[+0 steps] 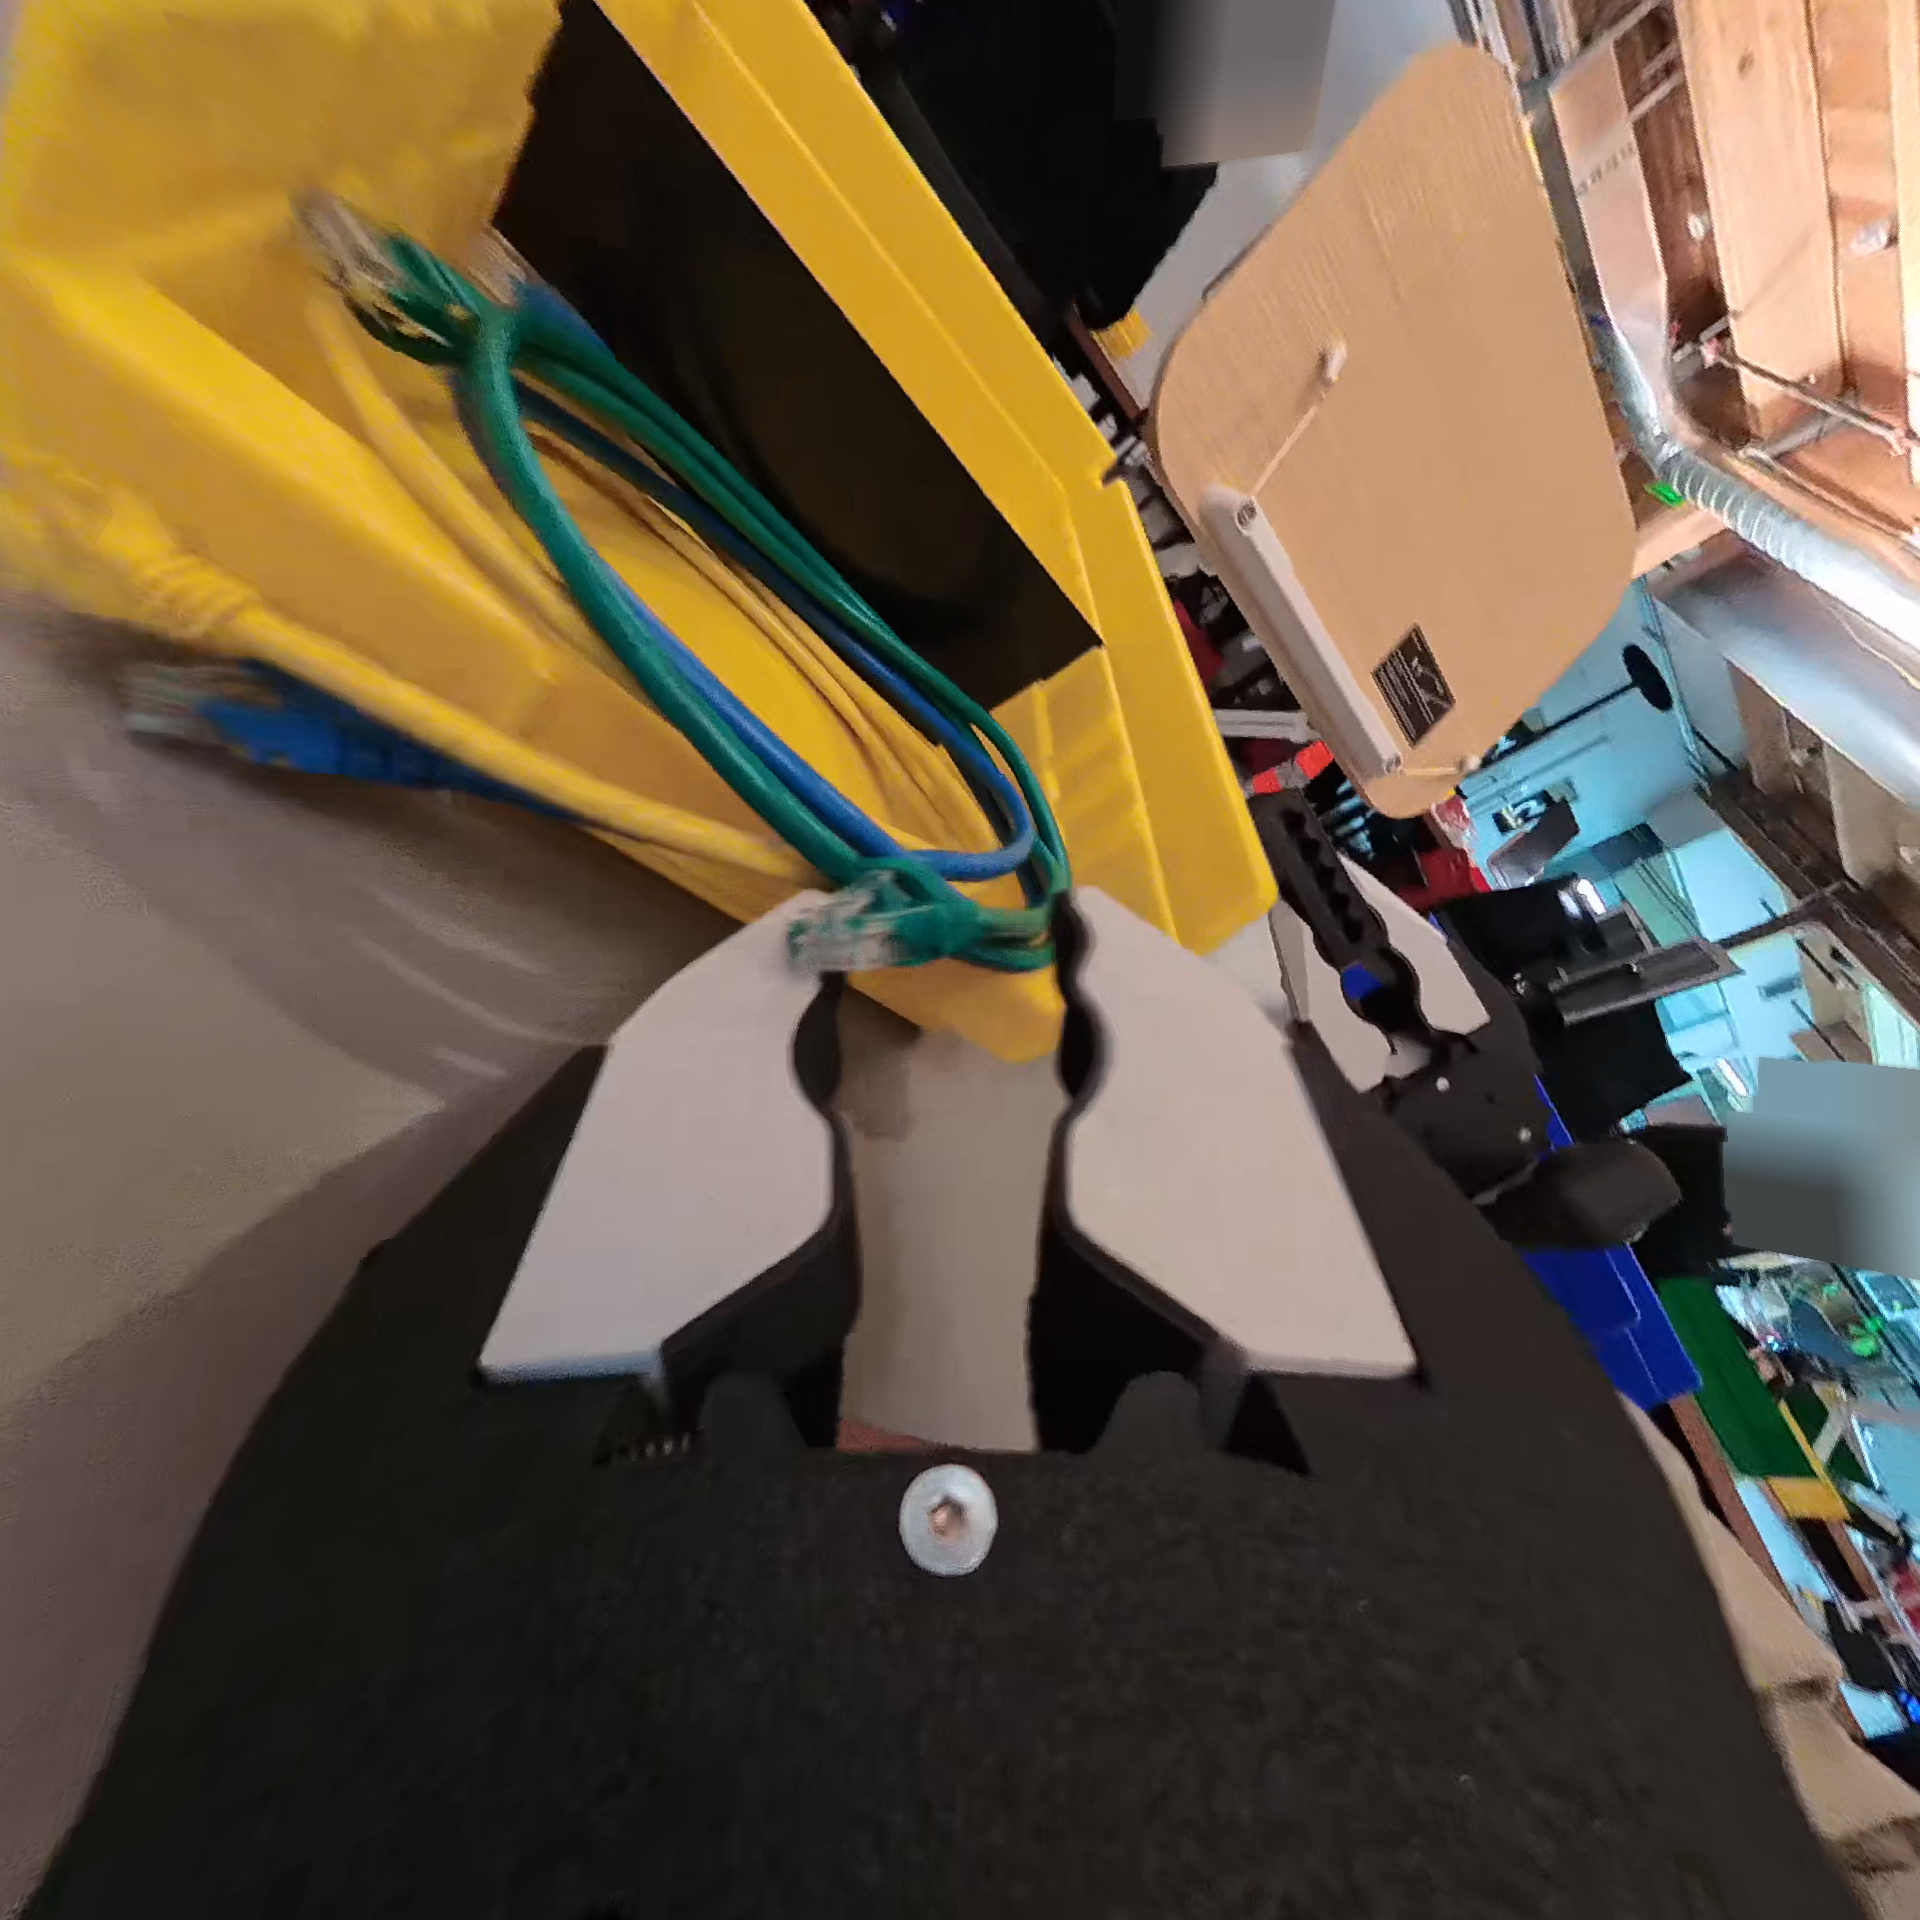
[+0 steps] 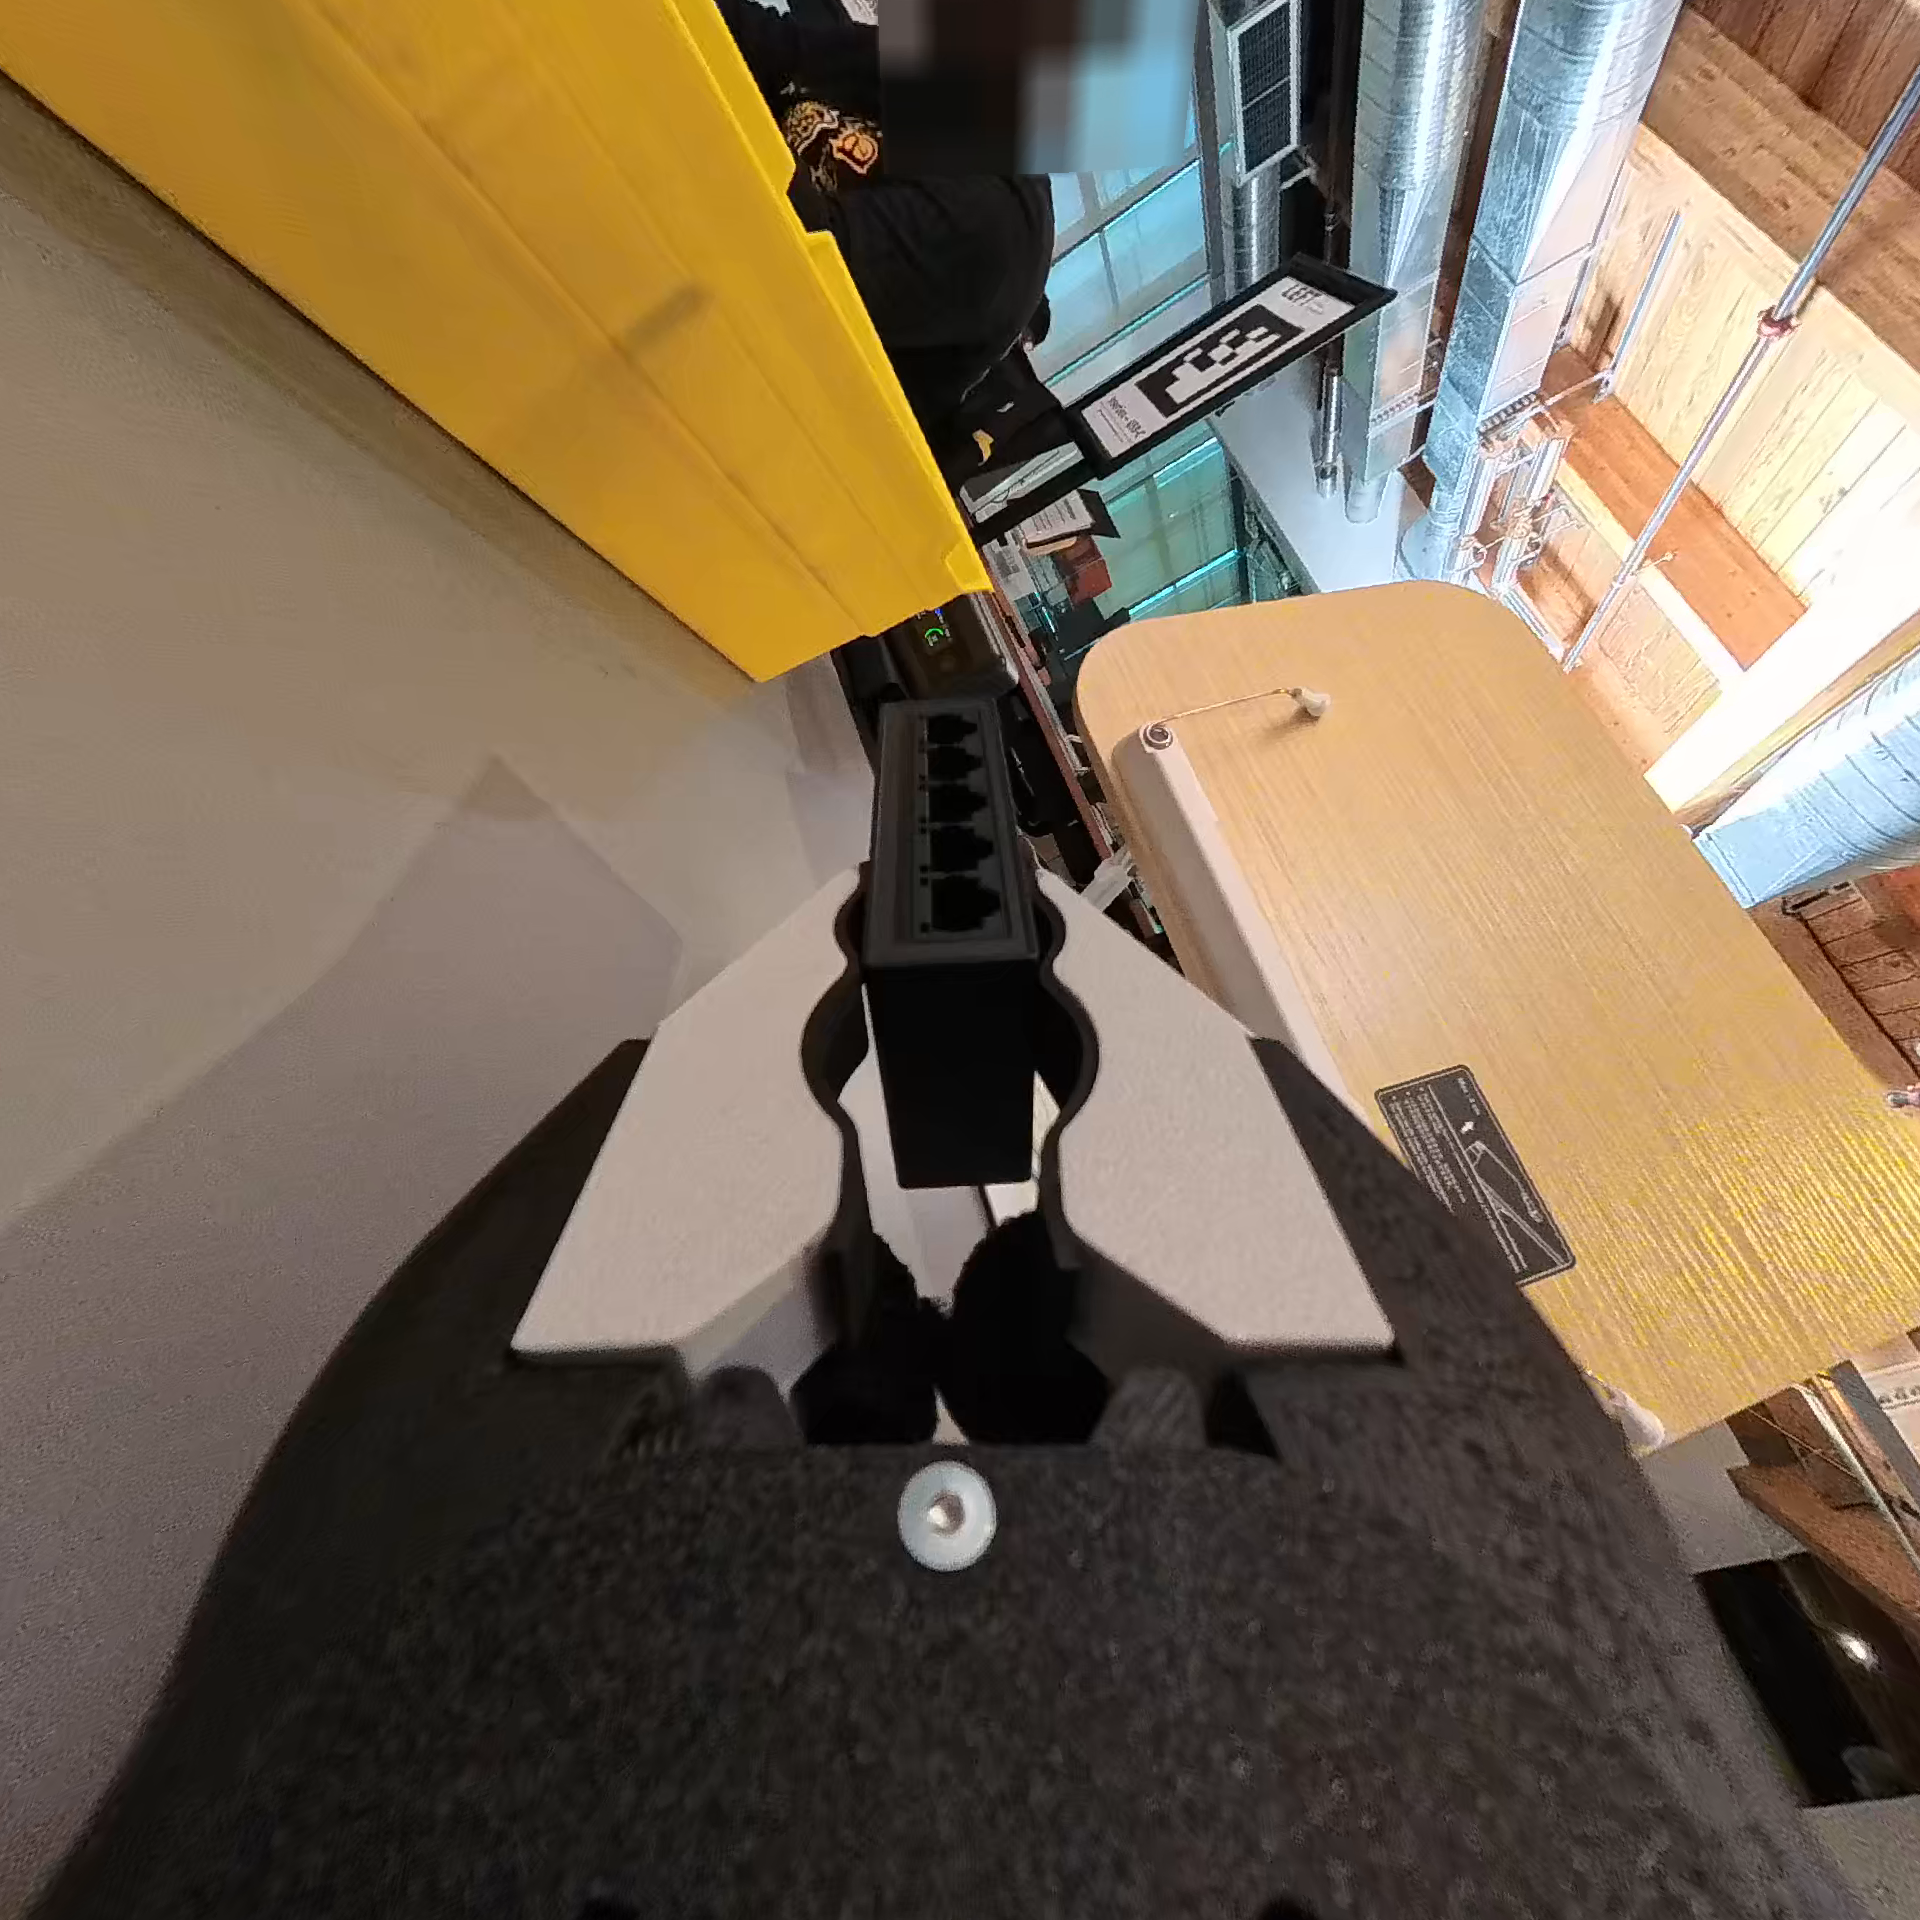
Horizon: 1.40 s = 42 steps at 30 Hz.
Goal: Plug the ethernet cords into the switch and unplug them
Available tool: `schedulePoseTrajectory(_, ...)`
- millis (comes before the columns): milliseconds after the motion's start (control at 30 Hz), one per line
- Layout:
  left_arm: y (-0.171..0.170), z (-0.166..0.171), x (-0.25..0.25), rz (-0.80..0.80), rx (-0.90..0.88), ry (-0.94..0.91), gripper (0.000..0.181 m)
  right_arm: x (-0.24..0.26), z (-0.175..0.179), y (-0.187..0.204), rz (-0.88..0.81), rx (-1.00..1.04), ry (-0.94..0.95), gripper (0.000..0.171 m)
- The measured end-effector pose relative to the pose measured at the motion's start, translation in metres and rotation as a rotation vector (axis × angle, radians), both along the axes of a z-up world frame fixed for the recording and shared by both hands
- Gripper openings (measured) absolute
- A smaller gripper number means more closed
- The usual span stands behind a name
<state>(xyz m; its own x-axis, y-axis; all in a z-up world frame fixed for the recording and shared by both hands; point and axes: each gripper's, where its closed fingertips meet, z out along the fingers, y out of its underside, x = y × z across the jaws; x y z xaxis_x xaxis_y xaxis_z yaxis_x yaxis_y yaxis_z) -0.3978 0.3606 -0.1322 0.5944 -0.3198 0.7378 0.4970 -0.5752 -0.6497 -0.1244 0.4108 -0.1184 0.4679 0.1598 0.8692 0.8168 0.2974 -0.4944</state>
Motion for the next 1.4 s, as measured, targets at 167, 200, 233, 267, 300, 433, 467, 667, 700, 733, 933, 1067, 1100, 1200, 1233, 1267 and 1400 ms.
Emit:
schedulePoseTrajectory(167,-0.003,0.006,-0.001,-0.013,0.041,0.059,0.016,0.001,-0.002,0.0,-0.003,-0.009,-0.006,0.026)
schedulePoseTrajectory(200,-0.005,0.009,0.0,-0.023,0.074,0.113,0.016,0.001,-0.002,0.0,-0.003,-0.009,-0.007,0.026)
schedulePoseTrajectory(233,-0.006,0.013,0.002,-0.033,0.113,0.174,0.015,0.001,-0.002,0.0,-0.004,-0.009,-0.005,0.026)
schedulePoseTrajectory(267,-0.007,0.018,0.003,-0.039,0.16,0.236,0.015,0.001,-0.002,0.0,-0.004,-0.012,-0.003,0.026)
schedulePoseTrajectory(300,-0.008,0.023,0.003,-0.041,0.213,0.299,0.015,0.002,-0.002,0.001,-0.006,-0.014,0.001,0.026)
schedulePoseTrajectory(433,-0.013,0.039,0.008,-0.065,0.404,0.559,0.014,0.004,0.0,0.002,-0.007,-0.017,0.026,0.026)
schedulePoseTrajectory(467,-0.014,0.044,0.01,-0.072,0.446,0.594,0.014,0.004,0.001,0.002,-0.007,-0.016,0.03,0.026)
schedulePoseTrajectory(667,-0.032,0.094,0.016,-0.105,0.749,0.71,0.012,0.007,0.004,0.002,-0.007,-0.011,0.058,0.026)
schedulePoseTrajectory(700,-0.038,0.105,0.016,-0.103,0.788,0.689,0.012,0.007,0.005,0.003,-0.009,-0.01,0.064,0.026)
schedulePoseTrajectory(733,-0.045,0.118,0.017,-0.101,0.833,0.654,0.012,0.008,0.006,0.003,-0.01,-0.01,0.069,0.026)
schedulePoseTrajectory(933,-0.128,0.181,0.053,-0.61,0.926,0.286,0.012,0.013,0.013,0.001,-0.016,0.003,0.118,0.026)
schedulePoseTrajectory(1067,-0.167,0.142,0.061,-1.067,0.619,0.228,0.012,0.021,0.021,0.002,-0.025,0.009,0.195,0.026)
schedulePoseTrajectory(1100,-0.17,0.128,0.061,-1.127,0.553,0.234,0.012,0.023,0.022,0.002,-0.026,0.01,0.21,0.026)
schedulePoseTrajectory(1200,-0.169,0.077,0.057,-1.272,0.373,0.286,0.012,0.024,0.023,0.003,-0.028,0.006,0.22,0.026)
schedulePoseTrajectory(1233,-0.163,0.061,0.057,-1.285,0.328,0.312,0.012,0.023,0.021,0.003,-0.026,0.004,0.211,0.026)
schedulePoseTrajectory(1267,-0.156,0.048,0.057,-1.305,0.282,0.334,0.012,0.021,0.02,0.003,-0.023,0.001,0.201,0.026)
schedulePoseTrajectory(1400,-0.115,-0.009,0.056,-1.308,0.141,0.667,0.013,0.016,0.016,0.003,-0.011,-0.005,0.17,0.026)
